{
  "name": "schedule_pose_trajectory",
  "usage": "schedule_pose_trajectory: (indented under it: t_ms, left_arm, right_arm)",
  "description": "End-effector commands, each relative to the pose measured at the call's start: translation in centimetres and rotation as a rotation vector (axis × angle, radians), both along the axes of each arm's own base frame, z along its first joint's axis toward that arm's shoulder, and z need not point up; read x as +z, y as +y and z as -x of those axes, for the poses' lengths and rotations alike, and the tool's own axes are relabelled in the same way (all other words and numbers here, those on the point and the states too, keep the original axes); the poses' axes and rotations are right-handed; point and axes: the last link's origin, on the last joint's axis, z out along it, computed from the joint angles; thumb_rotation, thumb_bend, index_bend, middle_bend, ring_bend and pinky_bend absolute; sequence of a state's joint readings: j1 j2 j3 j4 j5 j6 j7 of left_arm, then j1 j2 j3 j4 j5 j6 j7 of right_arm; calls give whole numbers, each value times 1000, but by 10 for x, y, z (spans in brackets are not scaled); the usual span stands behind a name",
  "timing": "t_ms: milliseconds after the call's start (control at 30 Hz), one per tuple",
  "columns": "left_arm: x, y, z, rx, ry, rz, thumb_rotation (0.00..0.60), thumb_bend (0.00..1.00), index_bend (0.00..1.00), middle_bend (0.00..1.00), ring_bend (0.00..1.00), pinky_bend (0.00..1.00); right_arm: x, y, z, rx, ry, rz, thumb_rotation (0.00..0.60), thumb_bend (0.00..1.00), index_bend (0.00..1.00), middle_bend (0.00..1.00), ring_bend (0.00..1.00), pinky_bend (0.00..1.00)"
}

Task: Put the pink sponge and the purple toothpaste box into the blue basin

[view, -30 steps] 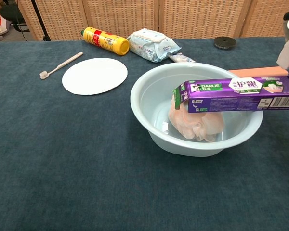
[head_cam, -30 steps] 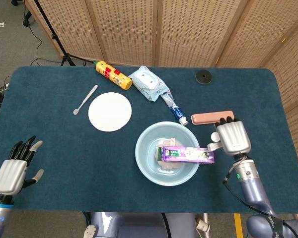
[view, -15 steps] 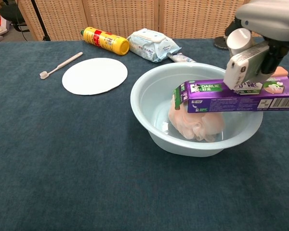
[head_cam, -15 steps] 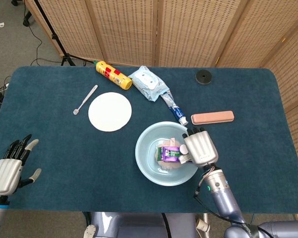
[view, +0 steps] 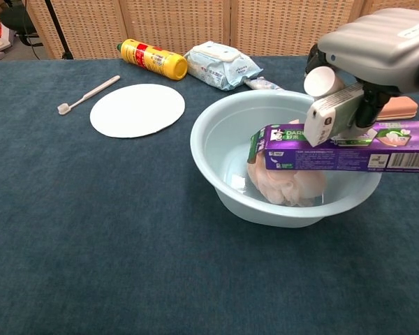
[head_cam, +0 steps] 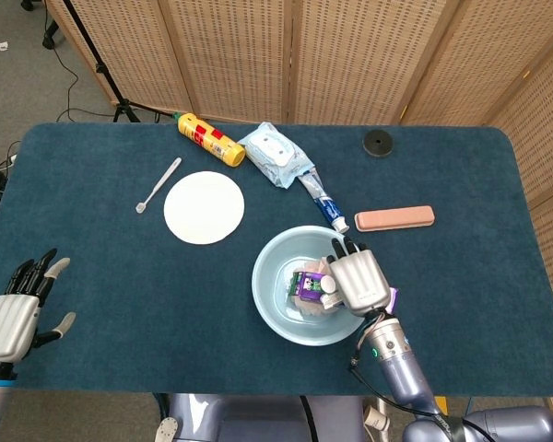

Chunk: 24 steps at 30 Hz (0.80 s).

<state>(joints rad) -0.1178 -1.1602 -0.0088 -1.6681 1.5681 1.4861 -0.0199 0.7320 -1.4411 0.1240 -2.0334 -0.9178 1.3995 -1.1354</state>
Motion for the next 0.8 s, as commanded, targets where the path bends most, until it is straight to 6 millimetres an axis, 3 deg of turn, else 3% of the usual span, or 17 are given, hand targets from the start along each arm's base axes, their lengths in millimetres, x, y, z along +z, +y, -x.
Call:
schedule_pose_trajectory:
  t_ms: [33,333,800]
  left_arm:
    - [0,0,0,0,0,0,600,295,57,0,113,74]
    - [-1,0,0,2,3,0,600,295,54,0,113,74]
    - [0,0,1,5,2,-4,600,295,53,0,113,75]
  right_arm:
    - [1,0,-1,8,-5,1,600,53,441,81,58,272]
    - [5,4,-7,32,-31,4,600,53,262,0,0,165]
    - [10,9,-10,50,-29,19,600,52,255,0,0,165]
